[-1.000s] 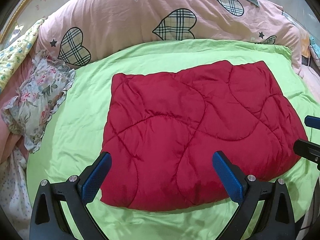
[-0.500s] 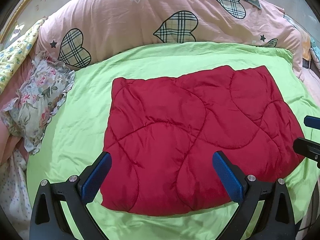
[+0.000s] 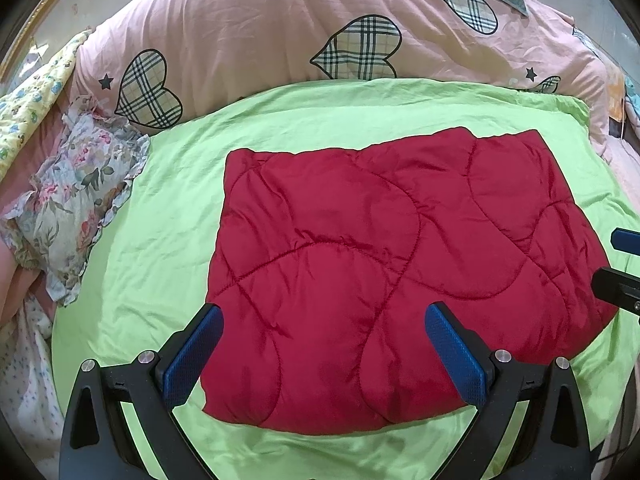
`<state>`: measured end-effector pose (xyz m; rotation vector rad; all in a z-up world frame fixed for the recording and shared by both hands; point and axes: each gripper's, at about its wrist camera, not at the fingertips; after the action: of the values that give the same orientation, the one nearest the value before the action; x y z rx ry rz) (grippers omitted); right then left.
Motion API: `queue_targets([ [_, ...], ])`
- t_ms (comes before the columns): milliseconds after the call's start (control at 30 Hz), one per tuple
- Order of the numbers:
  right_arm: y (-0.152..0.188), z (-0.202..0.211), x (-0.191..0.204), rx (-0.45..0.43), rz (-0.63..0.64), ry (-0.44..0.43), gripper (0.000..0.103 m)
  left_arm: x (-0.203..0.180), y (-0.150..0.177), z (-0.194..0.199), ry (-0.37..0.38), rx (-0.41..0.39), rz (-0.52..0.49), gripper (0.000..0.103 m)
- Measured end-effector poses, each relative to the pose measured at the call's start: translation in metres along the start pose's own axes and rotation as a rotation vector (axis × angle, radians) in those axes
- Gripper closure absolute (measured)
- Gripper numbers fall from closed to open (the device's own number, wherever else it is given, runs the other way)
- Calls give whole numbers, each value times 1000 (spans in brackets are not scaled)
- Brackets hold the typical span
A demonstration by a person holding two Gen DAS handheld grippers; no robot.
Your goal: Fold large clothes
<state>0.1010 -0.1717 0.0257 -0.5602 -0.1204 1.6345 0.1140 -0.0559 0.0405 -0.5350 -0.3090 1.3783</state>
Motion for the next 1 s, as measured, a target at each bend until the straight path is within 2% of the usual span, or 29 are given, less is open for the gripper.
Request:
queue_targets([
  [1000,-2,3,-3,-5,-6,7,6,1,1,4,-22,-16,-1,1],
])
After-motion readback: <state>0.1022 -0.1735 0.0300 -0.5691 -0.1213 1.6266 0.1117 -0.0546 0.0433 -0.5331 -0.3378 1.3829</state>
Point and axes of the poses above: each gripper's, at about its wrist camera, not at the fingertips, and z roughly against the way its jaws point, x to its left, y to its underside, and after that the axes turned 14 degrees about y, right-handed
